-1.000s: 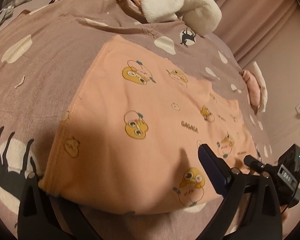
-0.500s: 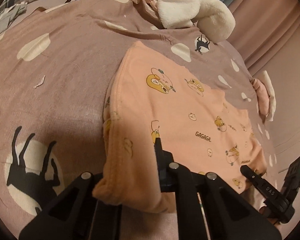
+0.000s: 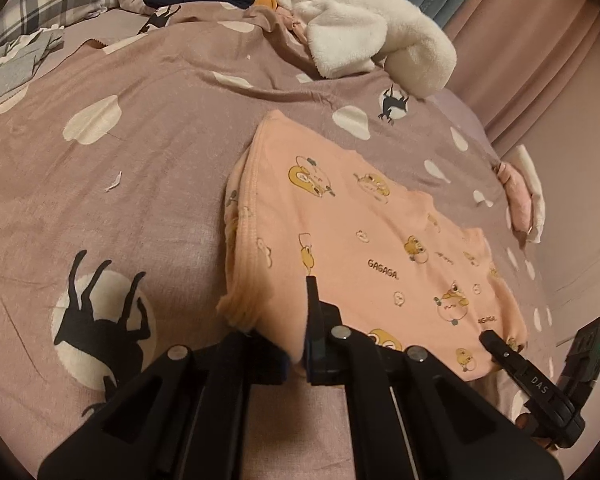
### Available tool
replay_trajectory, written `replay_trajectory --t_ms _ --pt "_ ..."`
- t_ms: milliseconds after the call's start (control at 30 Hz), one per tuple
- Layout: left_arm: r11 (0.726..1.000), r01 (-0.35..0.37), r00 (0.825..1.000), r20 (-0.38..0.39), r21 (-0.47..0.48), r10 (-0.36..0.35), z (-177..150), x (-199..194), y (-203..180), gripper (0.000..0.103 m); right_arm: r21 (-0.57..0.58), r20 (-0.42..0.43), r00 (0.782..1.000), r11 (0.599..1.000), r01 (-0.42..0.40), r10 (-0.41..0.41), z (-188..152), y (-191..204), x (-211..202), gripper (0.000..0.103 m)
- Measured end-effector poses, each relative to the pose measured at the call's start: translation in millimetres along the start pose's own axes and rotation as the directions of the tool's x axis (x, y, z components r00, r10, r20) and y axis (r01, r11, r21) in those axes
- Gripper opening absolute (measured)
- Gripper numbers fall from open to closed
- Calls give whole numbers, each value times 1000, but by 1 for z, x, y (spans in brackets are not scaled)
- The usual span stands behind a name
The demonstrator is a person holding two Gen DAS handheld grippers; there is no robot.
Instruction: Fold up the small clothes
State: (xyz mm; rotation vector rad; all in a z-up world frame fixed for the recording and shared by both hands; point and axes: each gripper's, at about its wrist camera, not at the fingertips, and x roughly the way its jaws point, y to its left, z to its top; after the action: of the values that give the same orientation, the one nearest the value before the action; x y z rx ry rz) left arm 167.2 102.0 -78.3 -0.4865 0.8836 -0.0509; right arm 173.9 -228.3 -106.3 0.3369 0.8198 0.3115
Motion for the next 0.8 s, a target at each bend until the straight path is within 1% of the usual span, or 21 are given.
replay_trajectory --t_ms 67,100,167,233,300,400,467,567,700,800 --pt "998 32 999 -42 -45 -34 0 10 7 3 4 -8 1000 1000 7 -7 0 1 2 8" --pt "998 40 998 -49 -55 -42 -2 11 9 3 10 -4 1000 1000 -4 4 0 1 0 8" --pt "997 57 998 -26 -60 -59 -3 7 13 3 9 13 1000 1000 -27 27 -1 1 -5 8" --pt "992 95 995 -21 -82 -98 -2 3 17 3 5 18 999 999 -35 35 -1 0 -7 8" --pt "988 112 993 -24 -105 -115 0 -1 21 3 12 12 999 999 -40 39 -1 -1 -6 8" --pt "989 113 993 -14 -100 -115 1 -9 21 3 20 23 998 998 -59 59 -2 -2 -10 8" --pt "989 114 993 -14 -90 -116 -1 -12 18 3 -7 32 998 998 -60 61 -4 1 -15 8" --pt "991 101 995 -17 -86 -103 -6 -15 16 3 -28 22 998 998 -57 58 -6 3 -17 8" --pt "992 97 994 -33 -77 -100 -19 -26 12 3 -26 9 998 998 -62 63 -7 -3 -21 8" --pt "994 90 996 -16 -64 -91 -32 -43 8 3 -32 -7 997 997 -77 77 -10 -6 -28 8"
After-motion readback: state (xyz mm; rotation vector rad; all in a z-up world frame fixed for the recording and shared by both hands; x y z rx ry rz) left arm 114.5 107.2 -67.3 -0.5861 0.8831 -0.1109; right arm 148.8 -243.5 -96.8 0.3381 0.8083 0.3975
